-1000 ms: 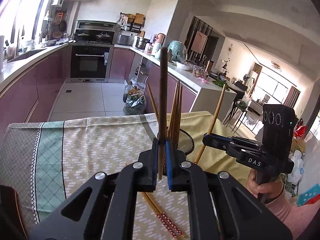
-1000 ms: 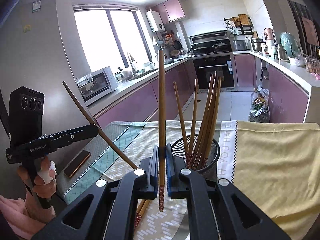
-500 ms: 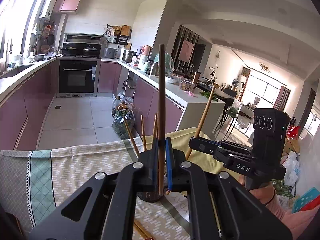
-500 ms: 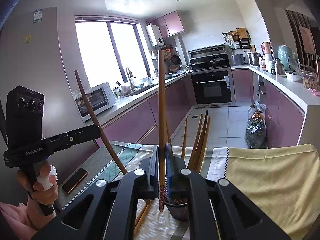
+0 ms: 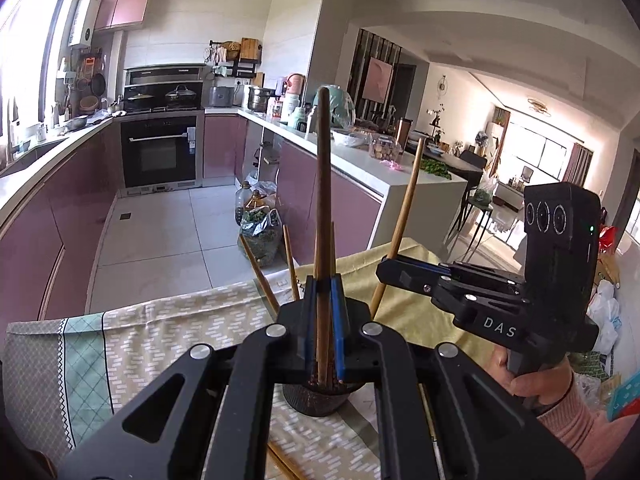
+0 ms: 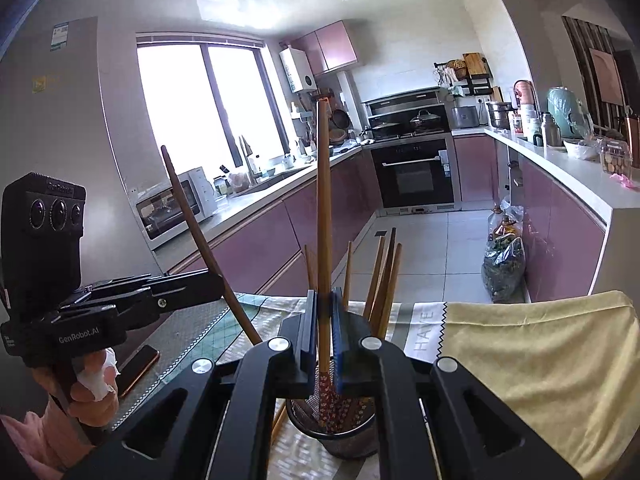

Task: Organize utensils
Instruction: 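Open both tools over the cup to release the chopsticks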

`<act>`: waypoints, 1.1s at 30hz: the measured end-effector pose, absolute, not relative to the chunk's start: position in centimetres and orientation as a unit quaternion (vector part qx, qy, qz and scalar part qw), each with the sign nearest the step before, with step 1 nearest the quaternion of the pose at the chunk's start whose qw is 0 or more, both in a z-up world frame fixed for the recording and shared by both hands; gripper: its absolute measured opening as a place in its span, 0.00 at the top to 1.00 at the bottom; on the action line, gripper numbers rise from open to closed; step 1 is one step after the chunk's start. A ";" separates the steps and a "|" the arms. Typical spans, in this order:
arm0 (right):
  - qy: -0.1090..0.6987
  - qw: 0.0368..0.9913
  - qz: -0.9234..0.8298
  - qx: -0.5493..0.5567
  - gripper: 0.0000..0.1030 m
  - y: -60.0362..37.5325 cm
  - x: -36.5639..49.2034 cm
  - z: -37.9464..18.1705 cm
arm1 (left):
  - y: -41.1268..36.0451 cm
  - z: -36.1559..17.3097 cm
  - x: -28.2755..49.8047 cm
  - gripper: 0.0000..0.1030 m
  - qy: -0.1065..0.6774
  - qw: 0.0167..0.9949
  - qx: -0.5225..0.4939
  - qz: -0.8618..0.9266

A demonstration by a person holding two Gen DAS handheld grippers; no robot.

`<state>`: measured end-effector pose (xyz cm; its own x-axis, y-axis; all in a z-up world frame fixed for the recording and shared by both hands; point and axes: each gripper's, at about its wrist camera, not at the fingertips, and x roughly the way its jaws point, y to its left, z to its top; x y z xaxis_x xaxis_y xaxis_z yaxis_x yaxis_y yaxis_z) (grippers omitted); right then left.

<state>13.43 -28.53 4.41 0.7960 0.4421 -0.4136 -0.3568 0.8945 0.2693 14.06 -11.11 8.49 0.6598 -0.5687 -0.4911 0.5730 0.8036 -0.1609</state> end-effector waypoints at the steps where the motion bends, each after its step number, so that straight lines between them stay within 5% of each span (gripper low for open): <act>1: 0.247 0.941 0.212 0.090 0.94 -28.5 13.8 4.0 | -11.5 8.2 14.0 0.93 0.276 0.909 0.010 -0.313; 17: 0.327 0.920 0.195 0.089 0.91 -27.3 16.1 0.2 | -12.4 2.5 19.2 0.92 0.373 0.878 0.018 -0.299; 33: 0.308 0.930 0.181 0.085 0.87 -27.2 16.6 0.4 | -10.6 1.4 18.2 0.80 0.357 0.889 -0.003 -0.288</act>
